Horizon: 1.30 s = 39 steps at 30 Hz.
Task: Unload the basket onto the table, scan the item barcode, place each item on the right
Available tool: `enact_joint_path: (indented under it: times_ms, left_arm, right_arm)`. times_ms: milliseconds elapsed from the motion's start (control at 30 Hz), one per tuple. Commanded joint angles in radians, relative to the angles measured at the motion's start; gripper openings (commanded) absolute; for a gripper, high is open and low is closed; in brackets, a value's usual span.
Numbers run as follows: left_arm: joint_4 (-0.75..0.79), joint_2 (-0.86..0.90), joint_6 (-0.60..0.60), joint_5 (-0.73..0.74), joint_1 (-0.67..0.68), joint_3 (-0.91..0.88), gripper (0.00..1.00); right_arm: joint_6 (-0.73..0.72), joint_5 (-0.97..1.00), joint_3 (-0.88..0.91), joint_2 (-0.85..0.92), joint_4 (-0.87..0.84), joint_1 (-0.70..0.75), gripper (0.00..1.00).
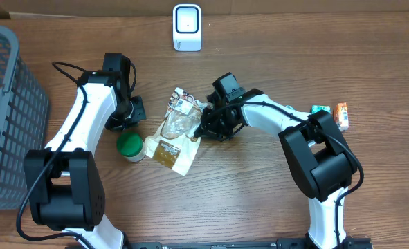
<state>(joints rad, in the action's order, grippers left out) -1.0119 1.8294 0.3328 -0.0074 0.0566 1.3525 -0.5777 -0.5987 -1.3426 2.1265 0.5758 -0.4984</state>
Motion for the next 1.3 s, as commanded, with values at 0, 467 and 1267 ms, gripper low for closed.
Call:
enact_joint_path:
  times_ms: [0,467,1267]
  left_arm:
    - [0.006,-0.003,-0.019,-0.011,-0.008,-0.005,0.04]
    - [0.024,-0.003,-0.132,0.18,-0.007,-0.005,0.04]
    - [0.195,0.068,0.102,0.468,0.134,-0.148,0.04]
  right_arm:
    - [0.145,0.0,-0.003,-0.054,0.048,0.06,0.04]
    - [0.916,-0.03,-0.122,-0.081,0.422,0.069,0.04]
    - [0.472,-0.032,-0.109,-0.033,0.214,0.06,0.43]
